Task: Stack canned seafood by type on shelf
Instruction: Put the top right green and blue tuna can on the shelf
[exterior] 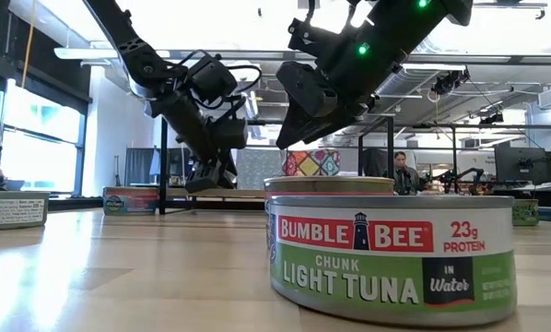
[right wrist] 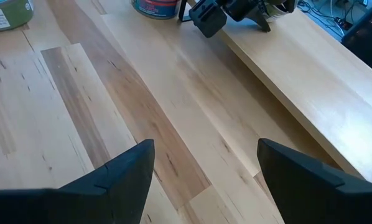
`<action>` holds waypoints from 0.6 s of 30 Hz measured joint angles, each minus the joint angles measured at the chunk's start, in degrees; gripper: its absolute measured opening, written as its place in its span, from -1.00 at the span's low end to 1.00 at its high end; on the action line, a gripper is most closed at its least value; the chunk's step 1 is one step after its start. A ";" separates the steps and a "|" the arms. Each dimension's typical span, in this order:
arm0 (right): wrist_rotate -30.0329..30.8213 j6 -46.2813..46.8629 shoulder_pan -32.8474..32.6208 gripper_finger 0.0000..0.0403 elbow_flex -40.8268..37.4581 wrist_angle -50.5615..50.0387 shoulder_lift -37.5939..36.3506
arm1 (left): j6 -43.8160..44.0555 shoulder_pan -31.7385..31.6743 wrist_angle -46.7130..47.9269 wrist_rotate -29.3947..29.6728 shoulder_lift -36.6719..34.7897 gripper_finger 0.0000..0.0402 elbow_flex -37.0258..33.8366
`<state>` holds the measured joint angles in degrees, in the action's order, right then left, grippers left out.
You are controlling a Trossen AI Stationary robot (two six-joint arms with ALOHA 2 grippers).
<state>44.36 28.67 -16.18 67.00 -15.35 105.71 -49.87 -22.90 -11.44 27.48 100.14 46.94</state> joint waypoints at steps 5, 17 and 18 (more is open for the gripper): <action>0.00 0.00 0.01 0.39 0.00 0.00 0.00 | -0.15 0.00 -0.17 -0.65 0.00 -0.17 0.00; 0.00 -0.09 0.02 0.39 0.00 -0.06 0.02 | 0.75 -0.53 0.59 -5.68 -2.31 -0.17 0.00; 0.00 -0.03 0.02 0.39 0.00 -0.07 0.02 | 0.73 -0.70 0.49 -6.14 -2.94 -0.17 0.00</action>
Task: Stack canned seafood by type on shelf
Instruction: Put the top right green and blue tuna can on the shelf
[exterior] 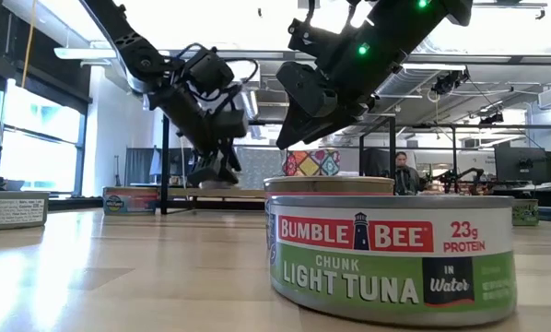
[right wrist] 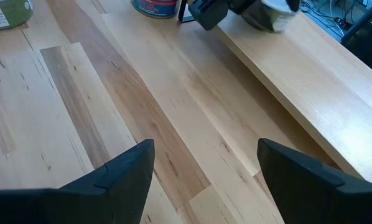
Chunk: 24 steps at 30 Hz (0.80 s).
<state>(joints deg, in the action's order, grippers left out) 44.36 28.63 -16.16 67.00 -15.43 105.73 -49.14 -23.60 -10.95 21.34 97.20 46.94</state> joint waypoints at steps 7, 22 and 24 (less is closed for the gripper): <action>0.00 0.01 0.00 0.39 0.00 -0.10 0.00 | 0.71 -0.61 0.81 -1.48 -4.36 -0.05 0.00; 0.00 0.01 0.02 0.39 0.00 0.77 0.00 | 14.38 -7.01 13.07 -10.86 -7.79 -0.49 2.10; 0.00 -0.01 0.04 0.39 0.00 1.05 0.00 | 14.60 -7.69 13.06 -11.17 -7.79 -0.63 2.40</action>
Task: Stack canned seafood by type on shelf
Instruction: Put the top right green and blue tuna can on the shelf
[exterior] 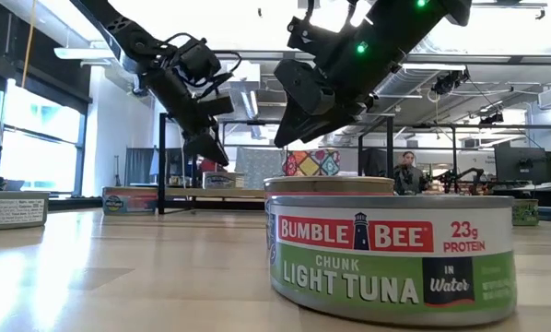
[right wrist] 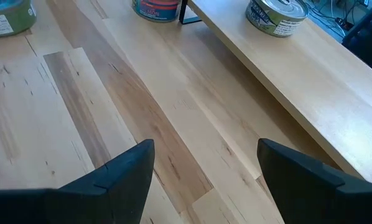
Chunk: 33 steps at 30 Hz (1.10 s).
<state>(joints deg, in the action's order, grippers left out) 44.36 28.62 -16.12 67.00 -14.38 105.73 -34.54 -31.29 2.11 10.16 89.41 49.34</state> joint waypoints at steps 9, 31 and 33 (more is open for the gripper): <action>0.00 -0.03 0.01 0.39 0.00 0.27 0.01 | -0.02 -3.12 -1.12 -0.04 0.00 -0.95 0.53; 0.02 -0.37 0.11 0.39 0.00 0.81 0.02 | 15.29 1.47 12.03 -6.07 1.26 -1.00 7.57; 0.02 -0.39 0.11 0.39 0.00 0.86 0.00 | 16.06 1.40 12.66 -5.42 2.89 -1.00 8.00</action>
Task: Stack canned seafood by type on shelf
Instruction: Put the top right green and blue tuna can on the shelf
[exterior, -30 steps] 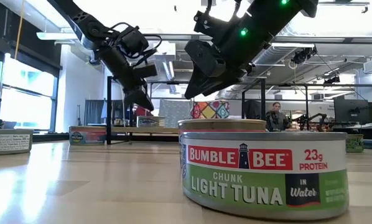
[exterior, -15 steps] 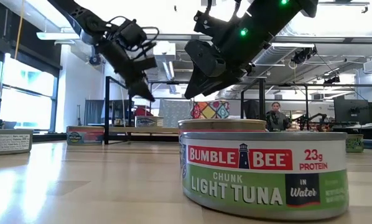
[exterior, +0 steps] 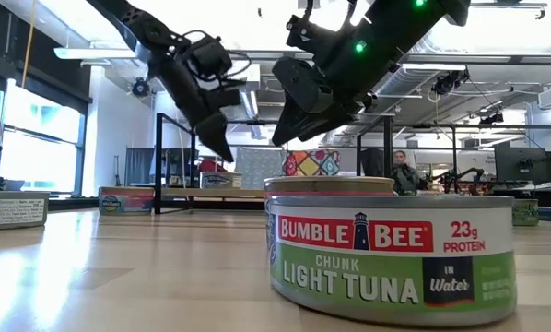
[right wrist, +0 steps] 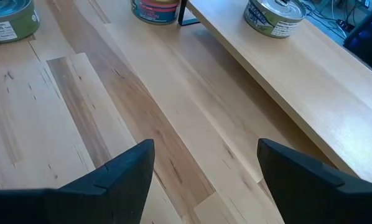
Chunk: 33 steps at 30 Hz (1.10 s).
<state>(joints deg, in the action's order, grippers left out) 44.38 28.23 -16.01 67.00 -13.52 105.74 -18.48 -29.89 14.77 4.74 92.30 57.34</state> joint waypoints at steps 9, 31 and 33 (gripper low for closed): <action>-0.02 0.15 0.00 0.39 0.00 0.01 0.01 | -0.04 -0.20 -0.28 5.43 5.03 -1.00 2.13; -0.44 0.22 0.00 0.39 0.00 0.00 0.02 | -5.66 -1.57 0.25 8.56 3.14 -1.00 1.81; -0.44 0.22 0.01 0.39 0.00 0.00 0.01 | -5.62 -1.55 0.09 8.92 1.57 -1.00 1.81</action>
<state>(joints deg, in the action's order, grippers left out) 43.94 28.45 -16.00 67.00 -13.52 105.74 -24.10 -31.44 14.86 13.66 93.87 59.16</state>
